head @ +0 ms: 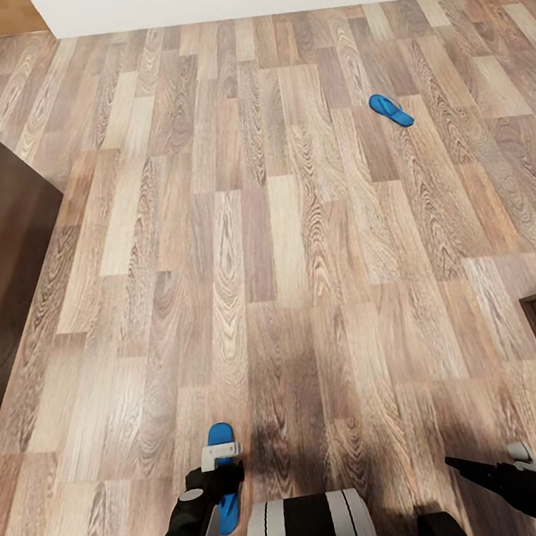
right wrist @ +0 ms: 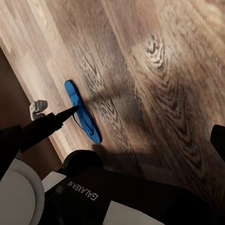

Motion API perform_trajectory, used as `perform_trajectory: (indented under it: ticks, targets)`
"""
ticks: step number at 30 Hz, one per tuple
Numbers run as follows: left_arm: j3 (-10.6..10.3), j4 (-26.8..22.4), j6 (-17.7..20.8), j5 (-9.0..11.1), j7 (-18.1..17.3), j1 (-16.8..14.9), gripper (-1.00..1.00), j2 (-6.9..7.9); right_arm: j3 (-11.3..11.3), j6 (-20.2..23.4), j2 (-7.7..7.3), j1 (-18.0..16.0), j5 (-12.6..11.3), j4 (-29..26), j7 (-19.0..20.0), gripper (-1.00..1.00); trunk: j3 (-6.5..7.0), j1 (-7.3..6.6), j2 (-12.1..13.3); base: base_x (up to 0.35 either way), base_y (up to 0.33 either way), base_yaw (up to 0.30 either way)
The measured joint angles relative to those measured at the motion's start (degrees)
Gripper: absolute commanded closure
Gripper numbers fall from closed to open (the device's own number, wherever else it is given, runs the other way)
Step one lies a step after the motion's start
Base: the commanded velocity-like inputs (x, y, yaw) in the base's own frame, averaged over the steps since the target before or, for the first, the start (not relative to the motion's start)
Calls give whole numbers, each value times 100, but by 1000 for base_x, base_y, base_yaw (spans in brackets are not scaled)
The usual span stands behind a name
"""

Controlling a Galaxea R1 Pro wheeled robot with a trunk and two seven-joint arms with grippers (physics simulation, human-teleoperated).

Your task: In the bedroom, move the book from the bed onto either nightstand, and place the two sandals side by side next to the bed.

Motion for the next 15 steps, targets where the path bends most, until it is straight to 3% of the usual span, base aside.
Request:
perform_trajectory:
  ticks: [5,15]
  targets:
    - [0,-2,2,0,0,0,-100,0,0,-1,1,0,1,0,0,-100,-110,13,-7,0,0,0]
    - [0,-3,3,0,0,0,-100,0,0,0,0,0,0,0,0,-100,-111,13,-7,0,0,0]
